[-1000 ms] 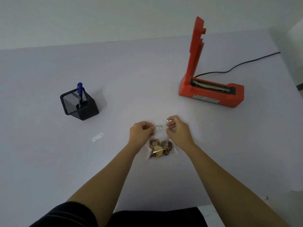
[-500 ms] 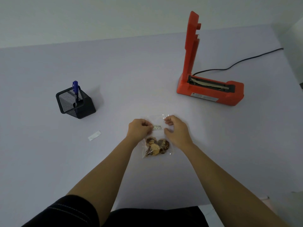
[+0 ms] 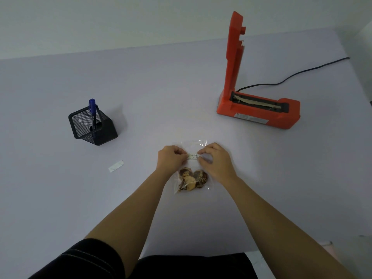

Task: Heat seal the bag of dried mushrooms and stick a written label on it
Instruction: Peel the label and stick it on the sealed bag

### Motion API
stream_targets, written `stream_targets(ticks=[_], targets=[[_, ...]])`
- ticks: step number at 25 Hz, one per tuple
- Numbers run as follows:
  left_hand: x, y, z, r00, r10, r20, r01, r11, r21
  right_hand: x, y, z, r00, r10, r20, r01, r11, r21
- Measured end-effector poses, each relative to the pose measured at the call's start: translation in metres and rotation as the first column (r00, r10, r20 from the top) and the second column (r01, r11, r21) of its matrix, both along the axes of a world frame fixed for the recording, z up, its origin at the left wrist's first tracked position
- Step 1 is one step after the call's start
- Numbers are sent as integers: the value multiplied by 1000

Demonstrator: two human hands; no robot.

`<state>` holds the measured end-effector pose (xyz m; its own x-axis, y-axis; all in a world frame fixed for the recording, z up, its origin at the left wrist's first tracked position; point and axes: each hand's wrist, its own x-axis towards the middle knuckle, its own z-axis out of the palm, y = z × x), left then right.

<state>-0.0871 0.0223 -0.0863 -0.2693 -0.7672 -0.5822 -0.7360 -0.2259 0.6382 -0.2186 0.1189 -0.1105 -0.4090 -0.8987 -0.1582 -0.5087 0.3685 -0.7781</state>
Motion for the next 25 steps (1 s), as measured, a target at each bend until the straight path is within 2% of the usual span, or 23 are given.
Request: stream_targets(ticks=[12,25], targets=[[-1,0,-3,1000,-10,15,10,1000,-15,2,-3,-5,999,-17,-38,16,999,-47],[7,9,-8,996,-87,-6,85,983,-161,2,-4,-8,993,-17,-121,11,999,-53]])
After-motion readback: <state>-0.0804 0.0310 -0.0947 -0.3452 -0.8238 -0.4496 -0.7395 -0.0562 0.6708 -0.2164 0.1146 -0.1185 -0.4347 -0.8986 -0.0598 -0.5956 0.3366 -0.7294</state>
